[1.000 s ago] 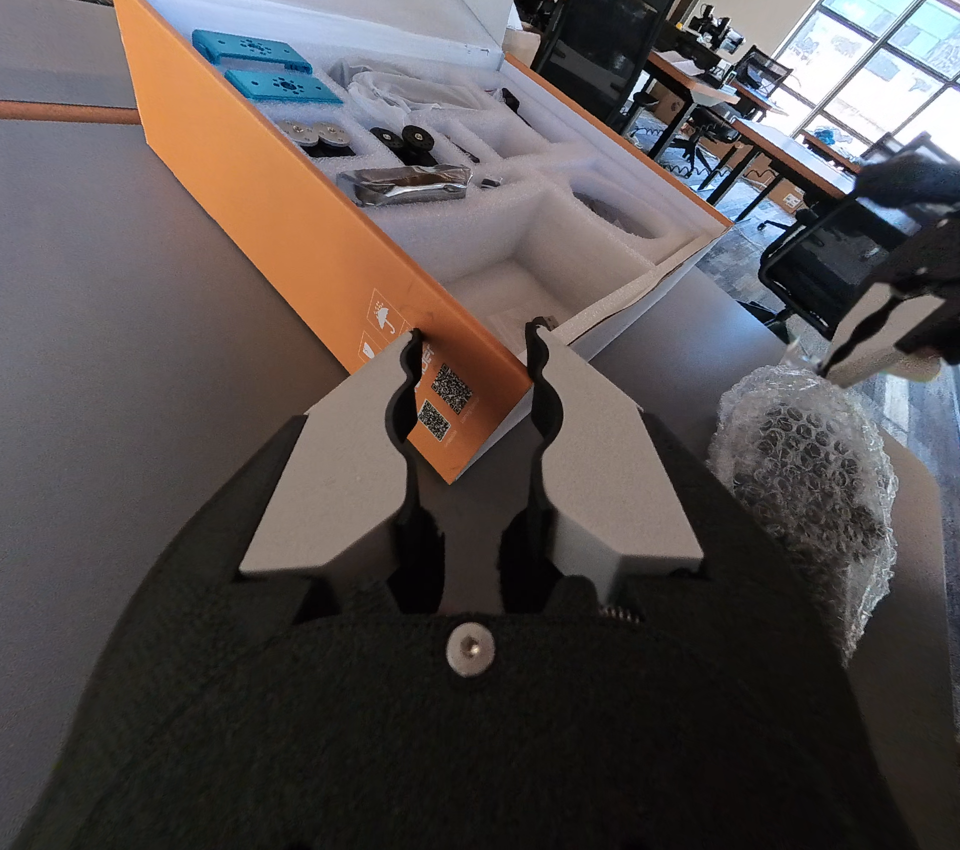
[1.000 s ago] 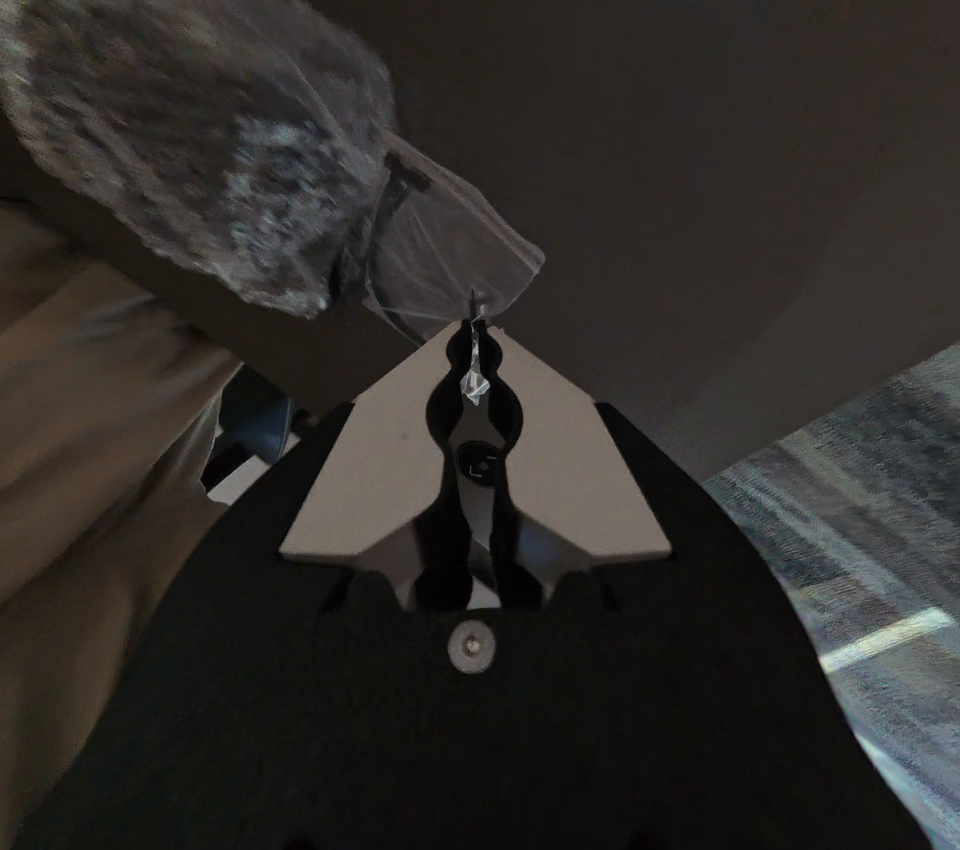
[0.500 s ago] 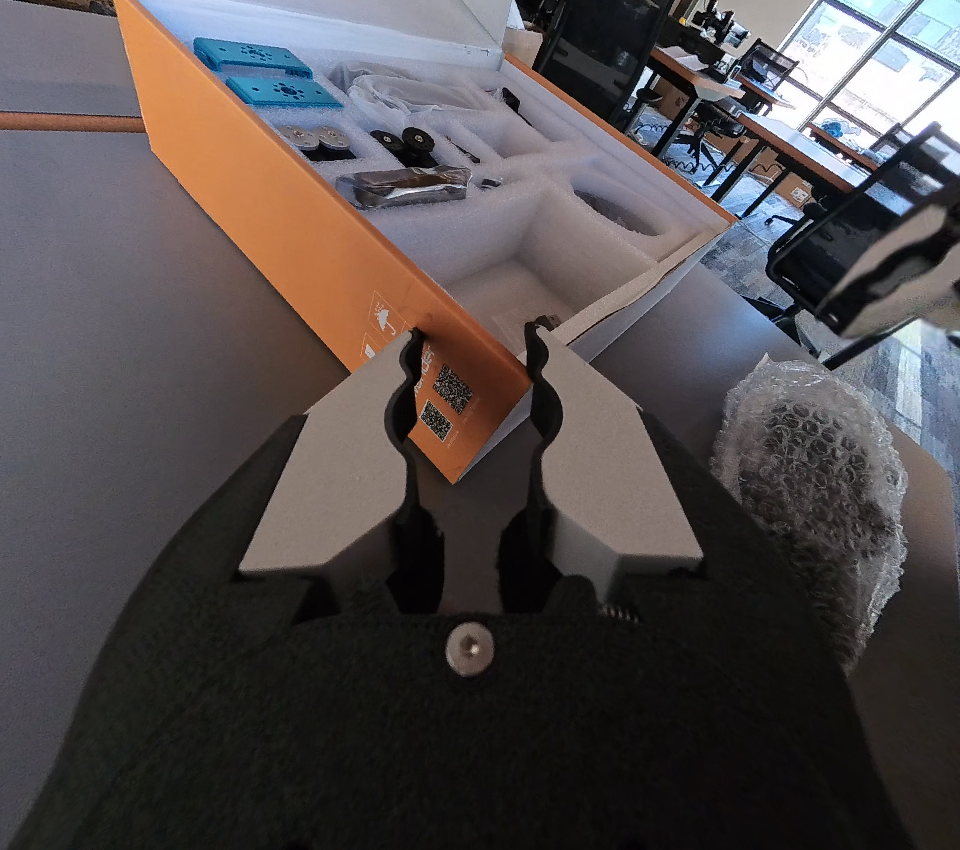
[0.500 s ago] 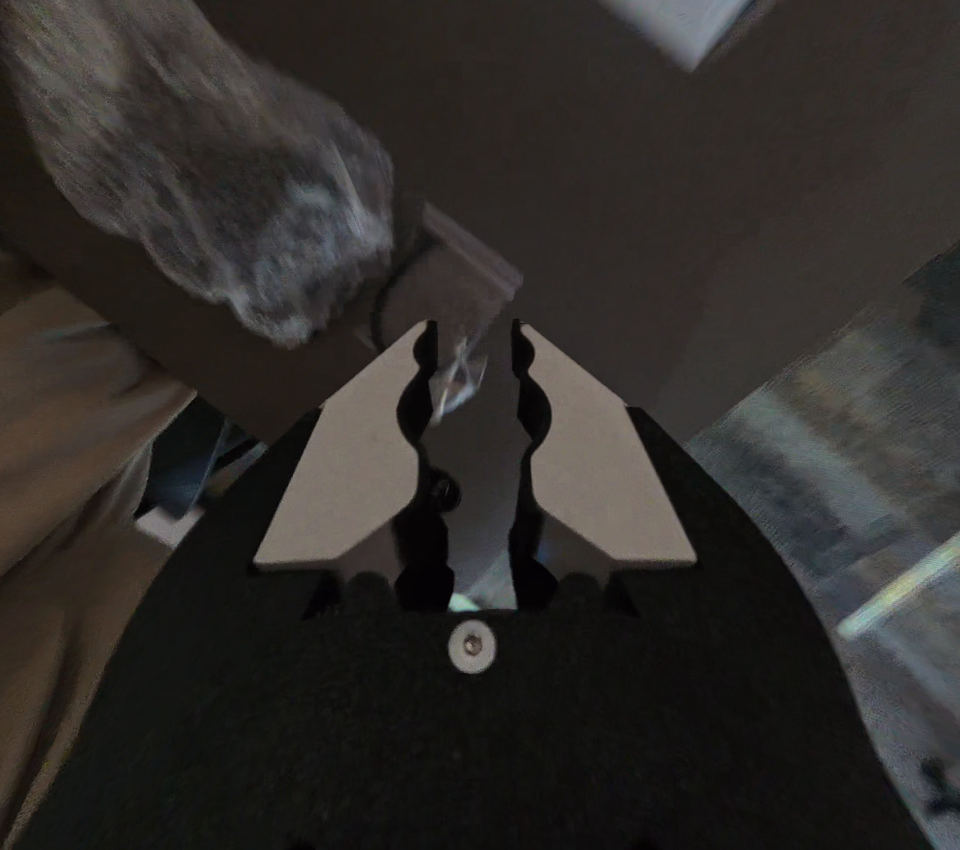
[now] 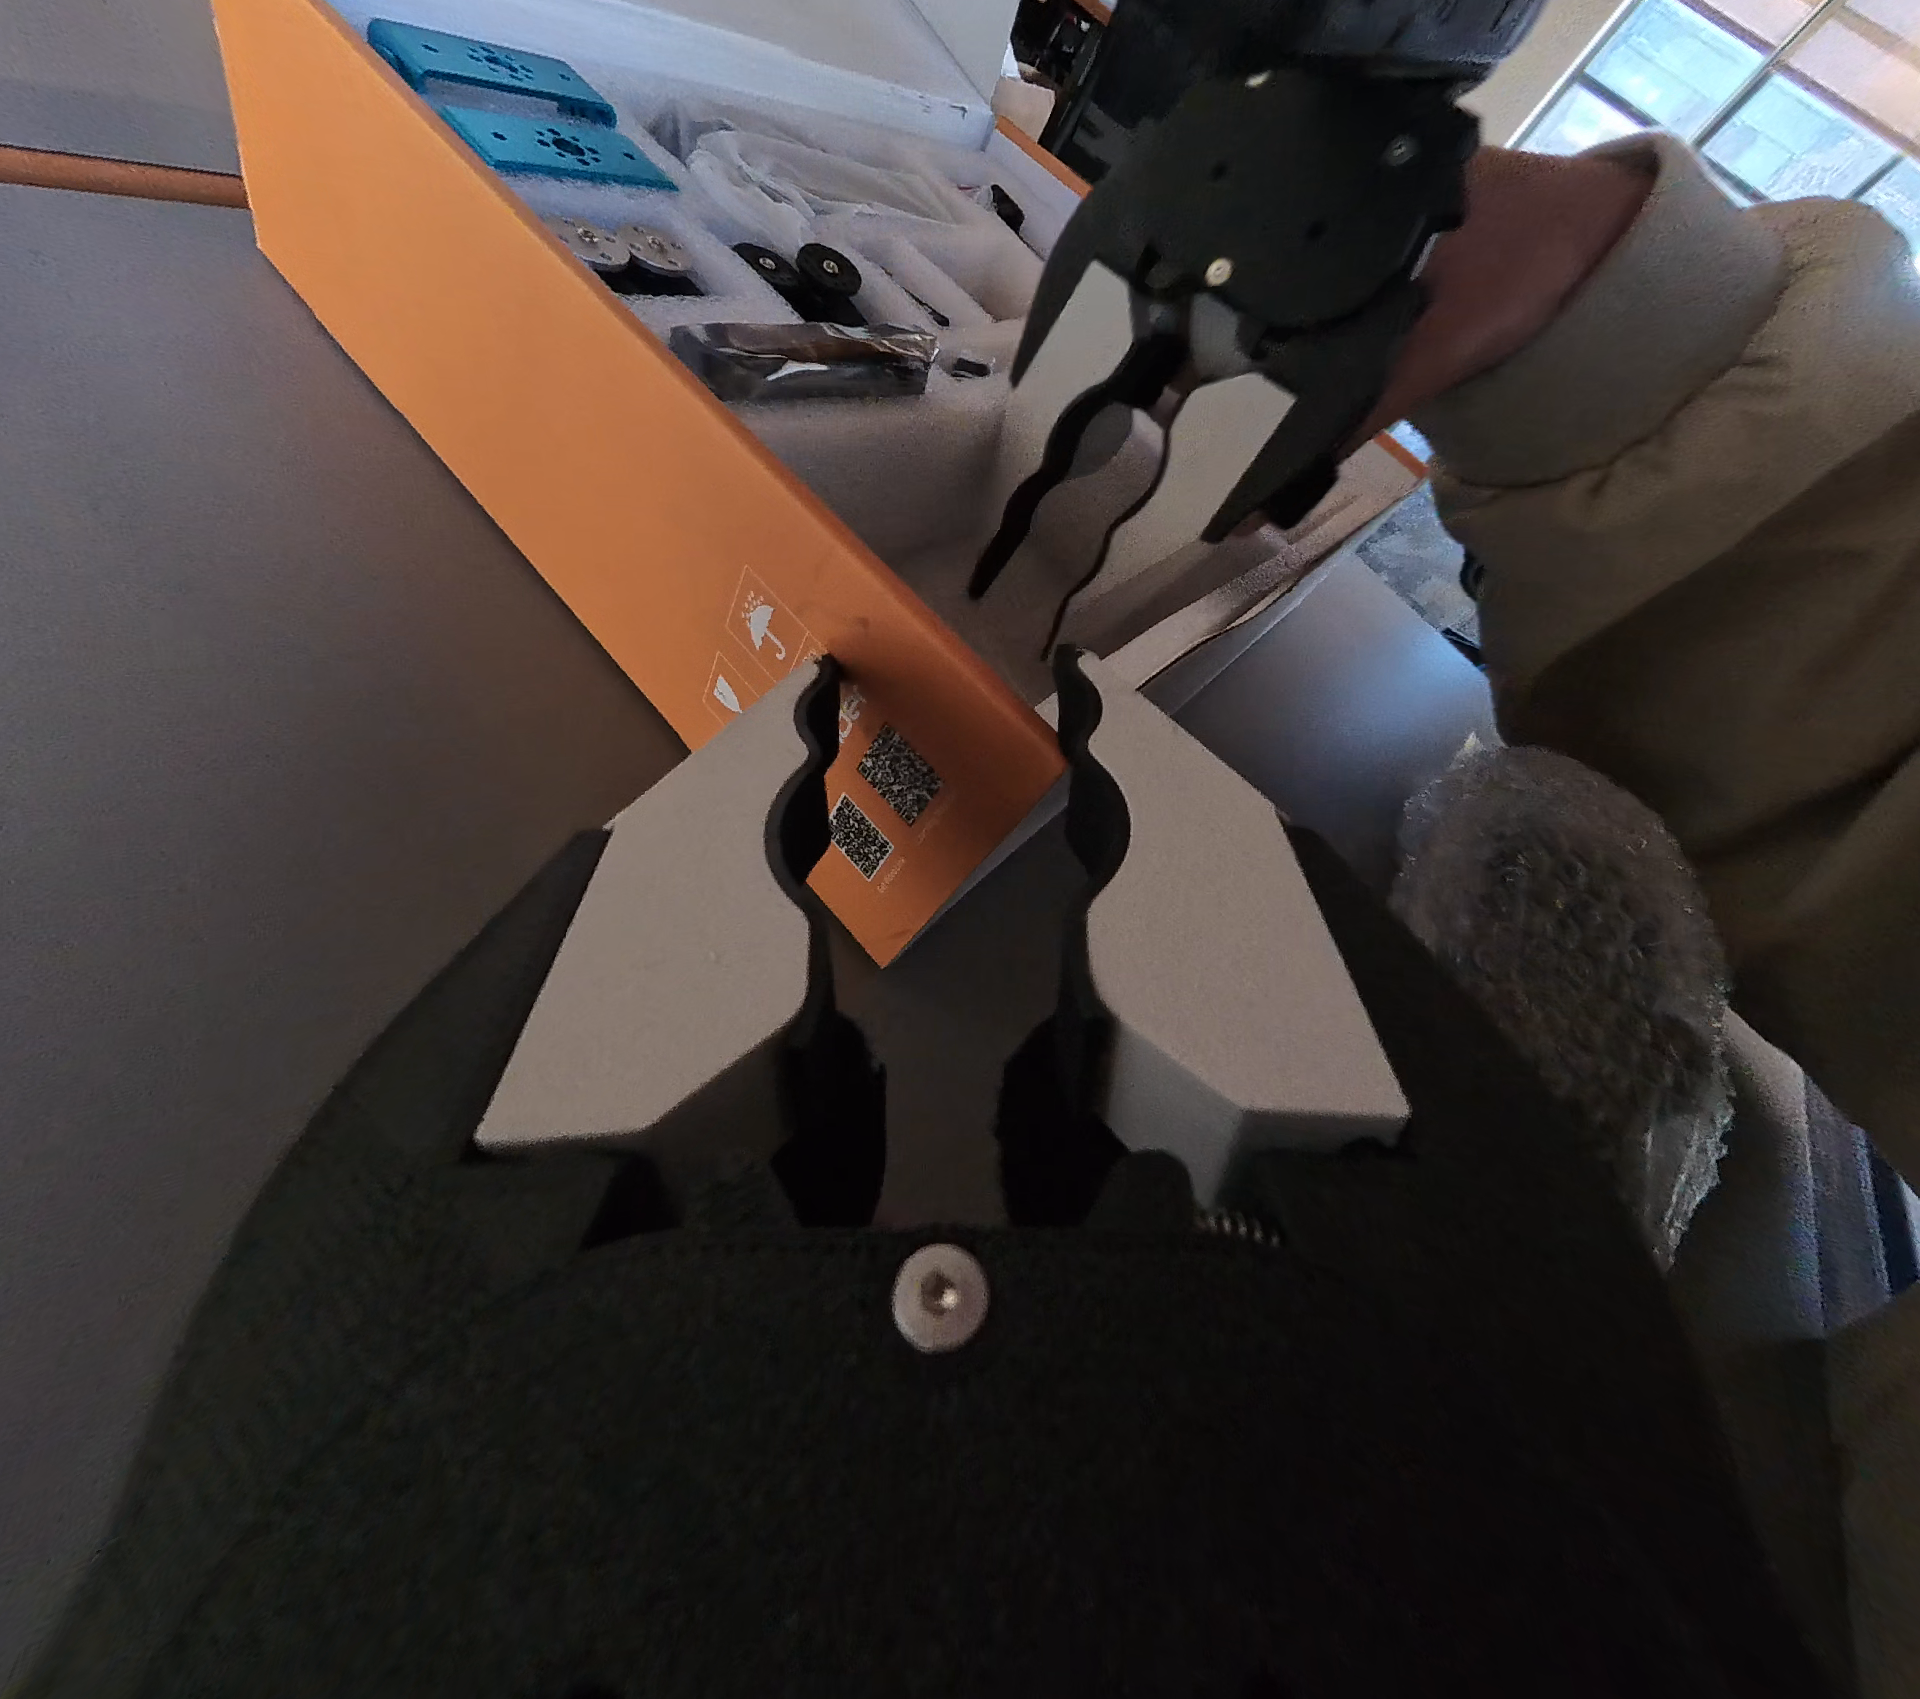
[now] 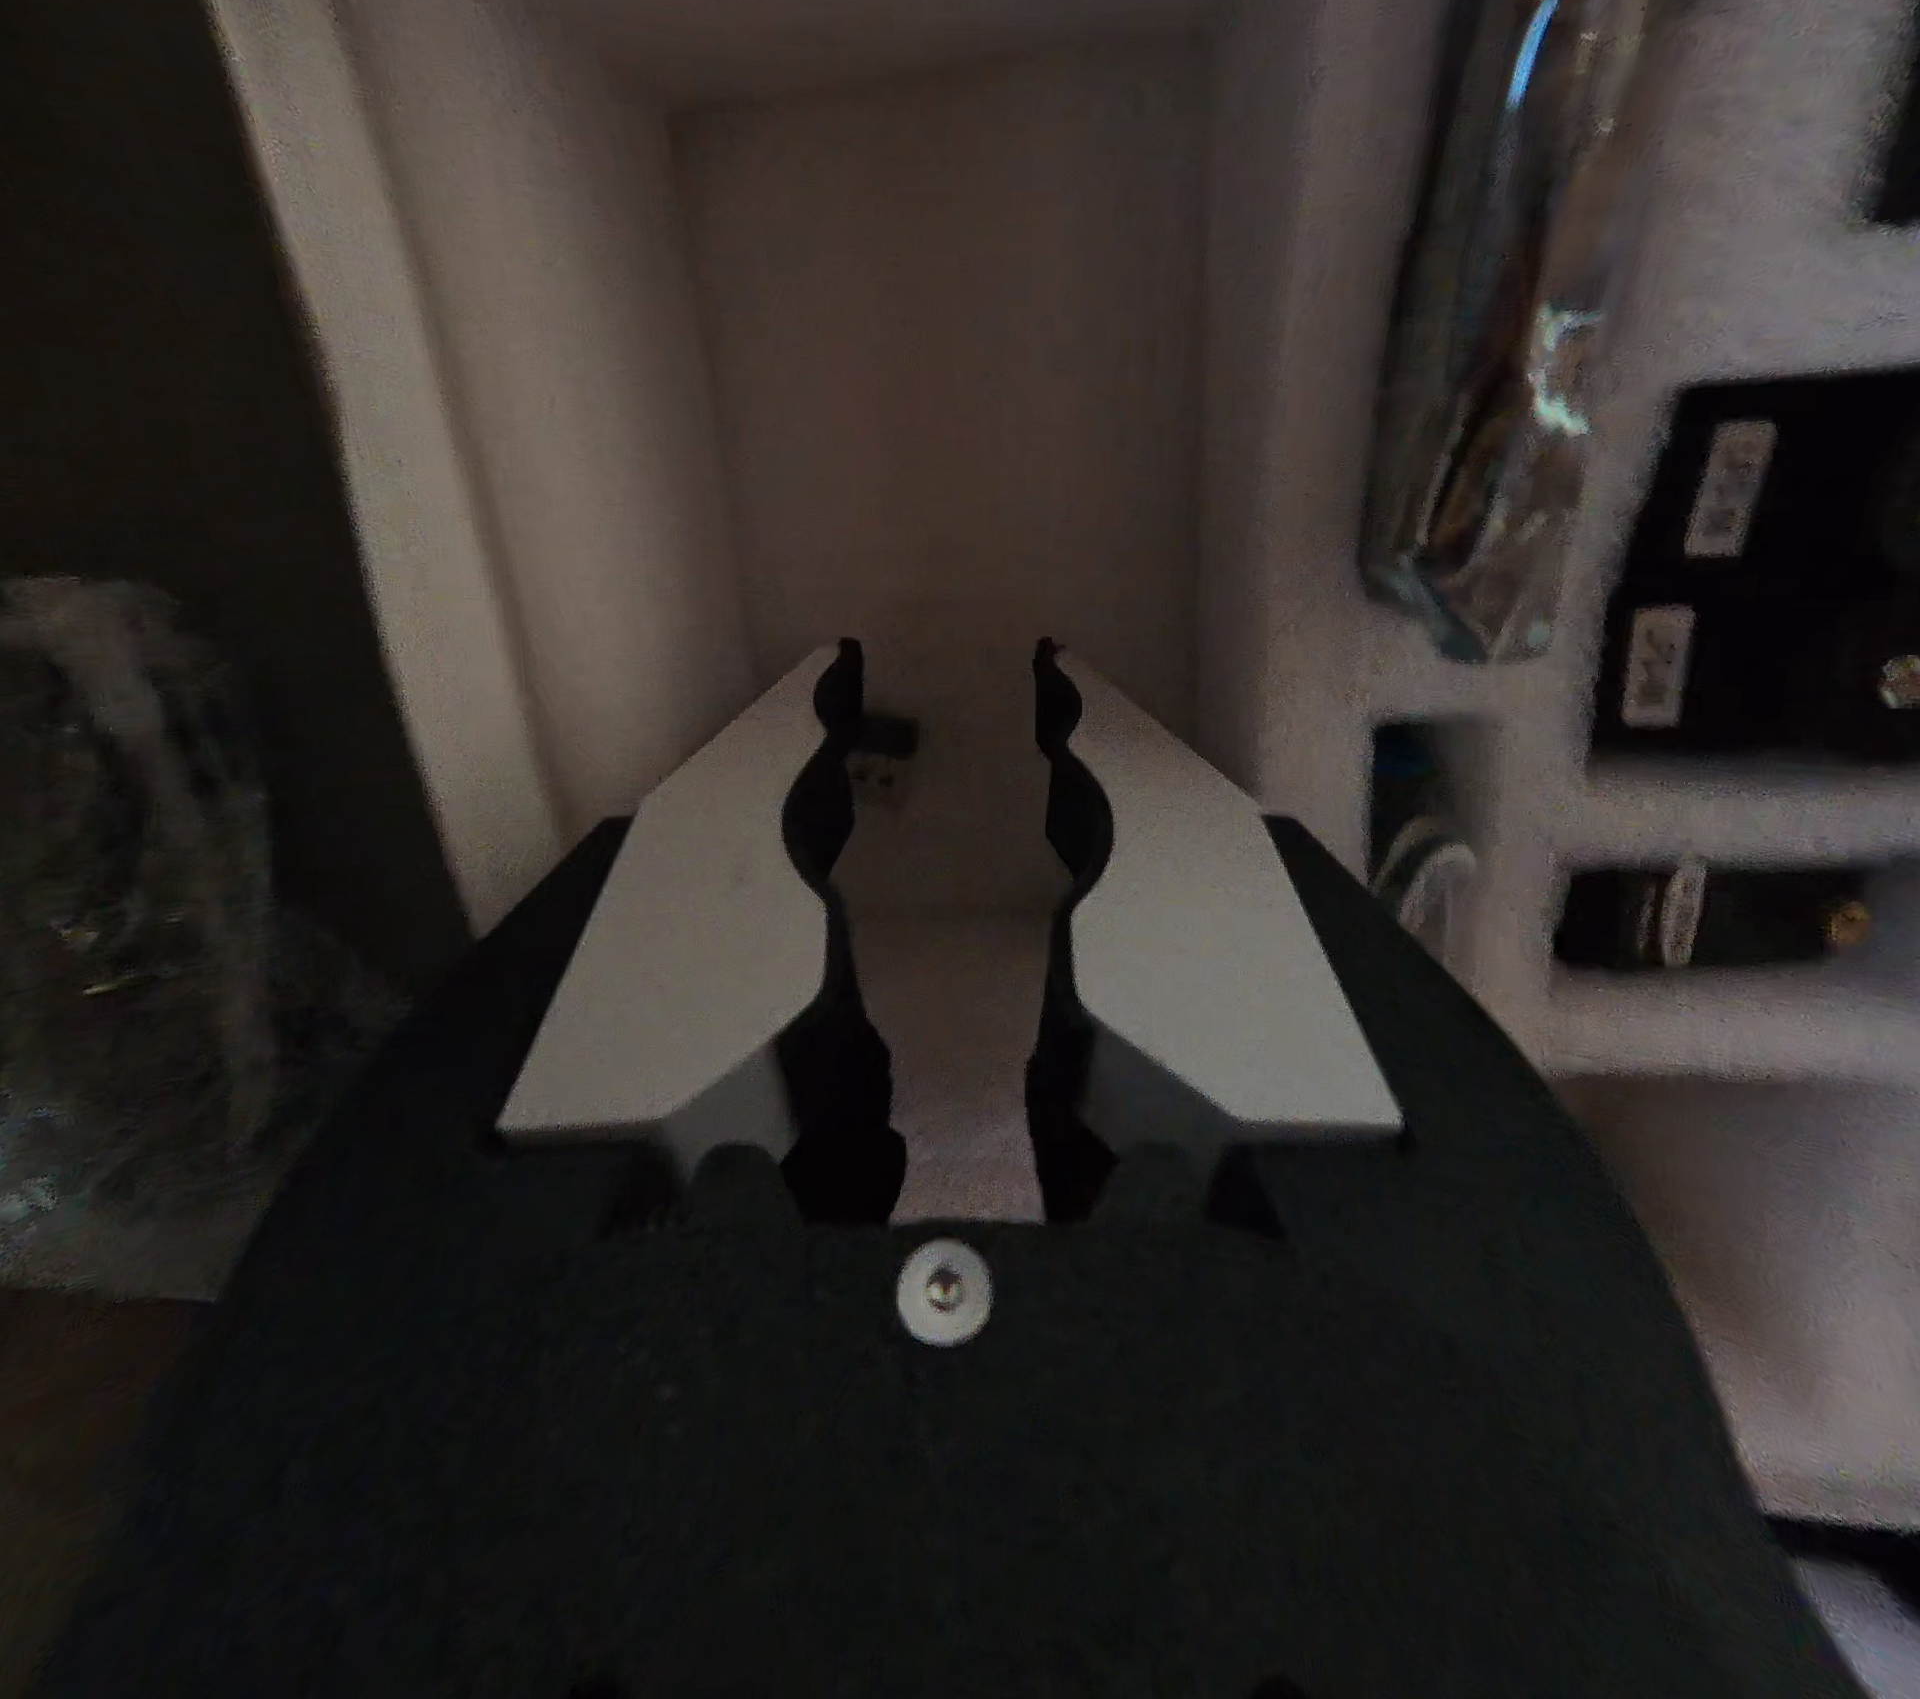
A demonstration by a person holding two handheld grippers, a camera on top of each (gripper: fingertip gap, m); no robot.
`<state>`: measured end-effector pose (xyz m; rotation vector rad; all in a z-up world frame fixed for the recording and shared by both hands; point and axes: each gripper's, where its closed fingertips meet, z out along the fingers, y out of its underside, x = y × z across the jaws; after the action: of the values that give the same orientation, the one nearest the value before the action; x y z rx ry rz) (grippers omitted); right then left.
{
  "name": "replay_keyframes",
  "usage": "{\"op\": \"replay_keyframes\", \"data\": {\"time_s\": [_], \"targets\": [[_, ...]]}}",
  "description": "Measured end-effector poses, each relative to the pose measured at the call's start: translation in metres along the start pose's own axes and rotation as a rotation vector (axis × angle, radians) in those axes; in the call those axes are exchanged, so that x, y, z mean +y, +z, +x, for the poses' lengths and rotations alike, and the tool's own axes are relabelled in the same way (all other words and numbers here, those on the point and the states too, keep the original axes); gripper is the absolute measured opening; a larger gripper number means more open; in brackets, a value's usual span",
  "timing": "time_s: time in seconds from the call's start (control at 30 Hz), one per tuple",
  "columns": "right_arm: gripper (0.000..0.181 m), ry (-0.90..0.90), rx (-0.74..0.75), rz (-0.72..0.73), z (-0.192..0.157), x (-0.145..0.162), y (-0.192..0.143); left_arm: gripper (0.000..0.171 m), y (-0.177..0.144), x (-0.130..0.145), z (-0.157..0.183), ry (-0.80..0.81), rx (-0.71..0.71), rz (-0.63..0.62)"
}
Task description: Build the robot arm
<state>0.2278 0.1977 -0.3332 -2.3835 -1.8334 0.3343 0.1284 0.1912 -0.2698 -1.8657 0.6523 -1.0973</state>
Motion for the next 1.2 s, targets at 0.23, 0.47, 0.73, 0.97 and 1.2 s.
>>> {"op": "replay_keyframes", "data": {"time_s": [0.23, 0.47, 0.73, 0.97, 1.2], "targets": [[0.000, -0.095, 0.074, -0.100, 0.006, 0.009, 0.009, 0.042, 0.000, 0.001, 0.000, -0.031, 0.014, -0.004], [0.000, -0.015, 0.163, -0.008, -0.003, 0.013, -0.042, 0.042, 0.000, 0.000, 0.000, -0.008, 0.008, -0.006], [0.000, 0.099, 0.248, 0.294, -0.015, 0.006, -0.128, 0.043, 0.000, 0.000, 0.000, -0.003, 0.011, -0.003], [0.027, -0.116, -0.087, 0.093, -0.024, -0.022, -0.027, 0.042, 0.000, -0.001, 0.000, 0.044, -0.008, -0.004], [0.023, -0.147, -0.030, -0.128, -0.013, 0.010, 0.010, 0.042, 0.000, -0.001, 0.001, 0.032, -0.001, -0.004]]}}
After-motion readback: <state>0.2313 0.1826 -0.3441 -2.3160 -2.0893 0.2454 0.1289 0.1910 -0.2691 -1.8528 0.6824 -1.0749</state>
